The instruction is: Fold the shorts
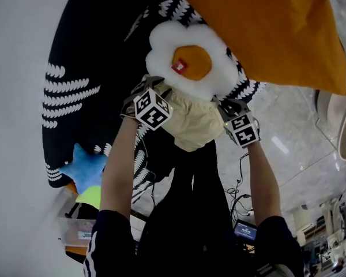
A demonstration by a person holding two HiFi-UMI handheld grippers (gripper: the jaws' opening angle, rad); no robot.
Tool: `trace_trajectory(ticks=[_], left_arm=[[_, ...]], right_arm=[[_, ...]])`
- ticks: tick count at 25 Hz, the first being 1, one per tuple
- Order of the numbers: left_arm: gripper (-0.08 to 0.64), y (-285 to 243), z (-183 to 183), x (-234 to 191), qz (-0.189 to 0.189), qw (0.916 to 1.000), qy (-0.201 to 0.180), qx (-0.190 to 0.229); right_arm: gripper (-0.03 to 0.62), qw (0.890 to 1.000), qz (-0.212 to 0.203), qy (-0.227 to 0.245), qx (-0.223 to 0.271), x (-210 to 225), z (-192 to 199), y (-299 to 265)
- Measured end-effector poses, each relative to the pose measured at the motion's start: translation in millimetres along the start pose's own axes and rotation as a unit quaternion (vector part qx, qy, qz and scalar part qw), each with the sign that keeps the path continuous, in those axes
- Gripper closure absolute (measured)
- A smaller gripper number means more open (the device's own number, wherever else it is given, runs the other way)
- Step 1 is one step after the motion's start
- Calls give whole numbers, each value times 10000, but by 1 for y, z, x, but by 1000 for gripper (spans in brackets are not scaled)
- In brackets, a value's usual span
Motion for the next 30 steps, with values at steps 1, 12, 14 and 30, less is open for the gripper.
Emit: trace_trajectory(ticks=[1,12,14,30], left_arm=[[403,-2,2,3,-42,10000,23,12],[522,23,33,26,178,9937,-1078,-239],[522,41,47,26,367,9950,-909,-206],[522,101,180,57,768,9955,-427,-362]], right_arm=[[466,10000,-6,-34,3,0,1,0],[436,9952,-358,785,-466,5,17,-6],[428,9913,-549,1037,-592,-1,17,-7],[382,9483,-2565,1399,-1236,-88,-6,-57]])
Point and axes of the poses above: the fingertips, and each gripper's own axes: y backward along the fingers, x to its right, z out of its underside, the point moved 3 cm from there along y, backward along the fingers, and after that the axes turned 11 degrees about y, right-handed, at the moved point
